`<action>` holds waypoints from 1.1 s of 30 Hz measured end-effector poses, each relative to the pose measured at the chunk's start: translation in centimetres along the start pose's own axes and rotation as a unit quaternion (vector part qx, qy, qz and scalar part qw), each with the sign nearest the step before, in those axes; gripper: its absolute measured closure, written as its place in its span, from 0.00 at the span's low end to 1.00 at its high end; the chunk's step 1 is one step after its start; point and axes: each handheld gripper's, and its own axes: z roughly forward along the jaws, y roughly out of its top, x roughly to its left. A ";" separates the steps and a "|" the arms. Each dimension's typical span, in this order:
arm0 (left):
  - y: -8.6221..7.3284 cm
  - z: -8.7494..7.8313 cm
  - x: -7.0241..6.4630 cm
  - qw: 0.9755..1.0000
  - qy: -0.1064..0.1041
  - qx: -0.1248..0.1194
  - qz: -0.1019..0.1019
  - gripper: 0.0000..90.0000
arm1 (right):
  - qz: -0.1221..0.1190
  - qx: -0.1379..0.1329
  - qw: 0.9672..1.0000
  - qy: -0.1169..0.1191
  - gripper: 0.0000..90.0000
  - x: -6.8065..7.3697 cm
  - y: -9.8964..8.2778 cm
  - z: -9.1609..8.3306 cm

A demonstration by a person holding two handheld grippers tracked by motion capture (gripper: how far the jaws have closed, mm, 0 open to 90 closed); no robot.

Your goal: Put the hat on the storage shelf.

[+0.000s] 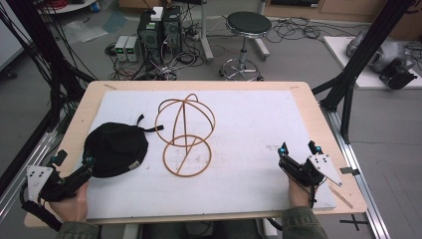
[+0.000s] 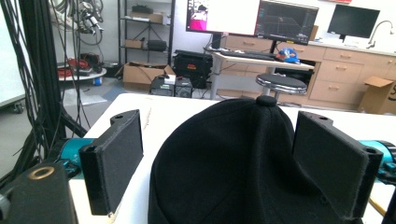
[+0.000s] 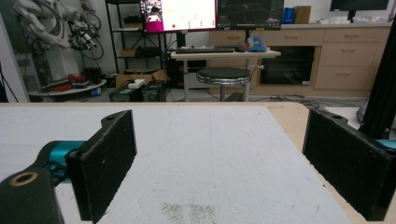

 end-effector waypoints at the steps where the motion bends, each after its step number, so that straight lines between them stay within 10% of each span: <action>1: 0.0 0.0 0.0 1.000 0.000 0.000 0.000 0.18 | -0.002 -0.001 1.000 0.001 0.10 0.0 0.0 0.0; 33: 0.5 0.5 -0.6 1.000 -0.011 0.008 0.006 0.18 | 0.023 0.006 1.000 -0.002 0.10 -0.5 -0.2 0.0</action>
